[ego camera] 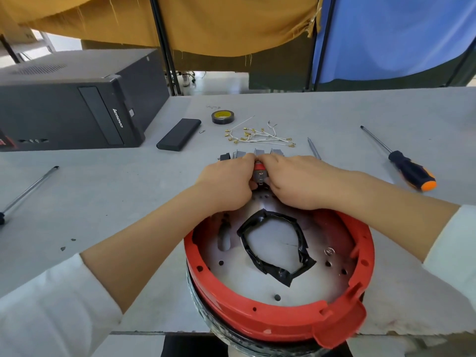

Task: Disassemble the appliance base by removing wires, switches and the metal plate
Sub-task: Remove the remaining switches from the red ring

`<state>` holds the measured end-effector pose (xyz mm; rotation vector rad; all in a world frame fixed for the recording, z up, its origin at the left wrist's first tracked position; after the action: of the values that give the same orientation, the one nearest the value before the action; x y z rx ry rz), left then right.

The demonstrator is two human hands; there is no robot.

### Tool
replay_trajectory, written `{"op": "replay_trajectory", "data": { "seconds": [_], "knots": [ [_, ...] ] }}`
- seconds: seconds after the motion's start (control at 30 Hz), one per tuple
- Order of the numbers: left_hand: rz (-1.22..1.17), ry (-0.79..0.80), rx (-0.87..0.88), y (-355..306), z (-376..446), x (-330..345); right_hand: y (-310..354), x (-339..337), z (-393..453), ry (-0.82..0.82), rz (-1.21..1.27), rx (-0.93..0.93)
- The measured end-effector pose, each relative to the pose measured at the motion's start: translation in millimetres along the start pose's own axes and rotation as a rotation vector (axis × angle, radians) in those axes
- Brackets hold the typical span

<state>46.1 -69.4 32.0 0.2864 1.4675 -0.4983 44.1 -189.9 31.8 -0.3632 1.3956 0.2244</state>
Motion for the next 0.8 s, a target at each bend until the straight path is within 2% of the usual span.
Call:
{"op": "replay_trajectory", "data": {
  "seconds": [0.1, 0.27, 0.8],
  "knots": [
    [0.066, -0.032, 0.001, 0.6, 2.1, 0.4, -0.2, -0.4, 4.1, 0.040, -0.005, -0.007],
    [0.206, -0.088, 0.004, -1.9, 4.2, 0.2, 1.7, -1.1, 0.6, -0.068, -0.060, -0.045],
    [0.272, -0.137, -0.010, -7.3, 1.9, 0.3, 7.5, -1.0, -4.1, -0.136, -0.126, -0.044]
  ]
}}
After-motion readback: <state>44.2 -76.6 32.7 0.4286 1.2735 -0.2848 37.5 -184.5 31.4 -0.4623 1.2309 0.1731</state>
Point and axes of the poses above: each hand's wrist, its own z-axis towards the middle knuckle, its own x-axis out of the palm, y = z × x, the point moved 4 cm from there along z, towards the middle knuckle, and after that the axes turned 7 degrees about x, right-handed, at the moved point
